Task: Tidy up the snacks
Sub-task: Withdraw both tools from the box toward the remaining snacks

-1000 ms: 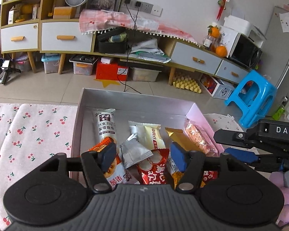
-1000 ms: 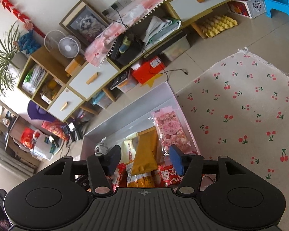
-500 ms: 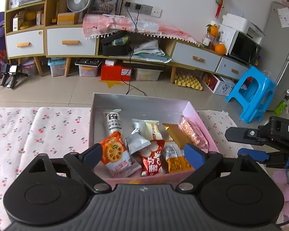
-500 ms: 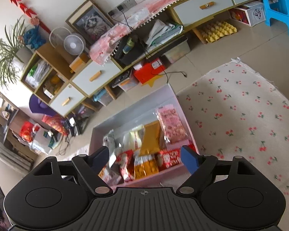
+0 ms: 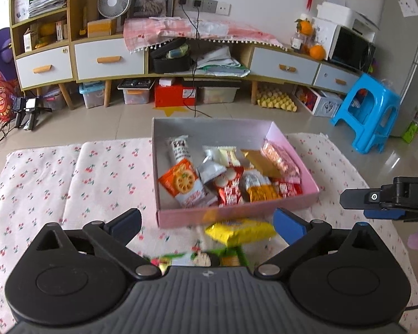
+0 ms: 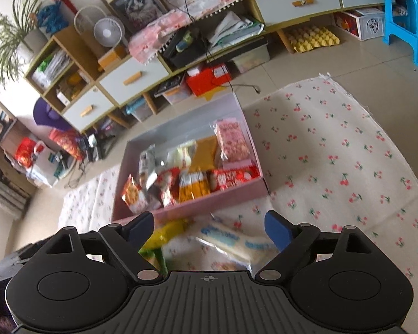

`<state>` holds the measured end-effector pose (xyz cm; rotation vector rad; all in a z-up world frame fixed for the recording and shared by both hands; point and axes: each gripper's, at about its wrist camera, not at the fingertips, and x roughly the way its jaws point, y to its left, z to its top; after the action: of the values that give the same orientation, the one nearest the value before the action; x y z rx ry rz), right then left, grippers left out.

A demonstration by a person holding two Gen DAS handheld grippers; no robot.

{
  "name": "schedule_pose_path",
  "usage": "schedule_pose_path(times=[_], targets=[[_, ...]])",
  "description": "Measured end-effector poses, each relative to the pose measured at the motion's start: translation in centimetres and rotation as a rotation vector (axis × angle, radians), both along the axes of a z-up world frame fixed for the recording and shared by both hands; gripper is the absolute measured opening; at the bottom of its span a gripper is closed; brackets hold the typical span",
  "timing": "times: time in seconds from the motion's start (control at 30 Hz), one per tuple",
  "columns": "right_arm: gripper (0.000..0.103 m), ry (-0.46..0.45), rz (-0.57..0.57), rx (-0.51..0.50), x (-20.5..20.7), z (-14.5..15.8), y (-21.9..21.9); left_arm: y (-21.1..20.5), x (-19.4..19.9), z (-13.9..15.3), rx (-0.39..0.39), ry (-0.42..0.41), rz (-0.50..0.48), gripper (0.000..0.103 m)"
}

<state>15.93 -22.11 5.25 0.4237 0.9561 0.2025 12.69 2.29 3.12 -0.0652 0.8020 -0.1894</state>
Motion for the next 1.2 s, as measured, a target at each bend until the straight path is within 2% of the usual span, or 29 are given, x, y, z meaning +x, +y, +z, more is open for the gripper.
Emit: schedule_pose_path(times=[0.17,0.3,0.53,0.63,0.8,1.03,1.2], targets=[[0.091,0.008,0.017,0.007,-1.8,-0.9,-0.5,0.7,-1.6,-1.1,0.007,-0.013,-0.007,0.102],[0.092,0.05,0.053,-0.01,-2.7,-1.9,-0.5,0.5,-2.4,-2.1,0.075,-0.018,-0.052,0.102],[0.093,0.038,0.077,-0.061,-3.6,-2.3,-0.6,1.2,-3.1,-3.8,0.125,-0.004,-0.109,0.102],[0.093,0.051,0.076,-0.106,-3.5,-2.9,-0.7,1.4,-3.2,-4.4,0.146,-0.016,-0.184,0.102],[0.093,0.076,0.074,-0.141,-3.1,-3.8,-1.0,1.1,-2.9,-5.6,0.224,-0.052,-0.3,0.102],[0.093,0.087,0.114,-0.18,-2.4,-4.8,-0.4,0.4,-1.9,-6.4,0.238,-0.066,-0.367,0.101],[0.093,0.106,0.122,-0.19,-1.5,-5.7,0.0,-0.9,-1.8,-7.0,0.292,-0.03,-0.448,0.098]])
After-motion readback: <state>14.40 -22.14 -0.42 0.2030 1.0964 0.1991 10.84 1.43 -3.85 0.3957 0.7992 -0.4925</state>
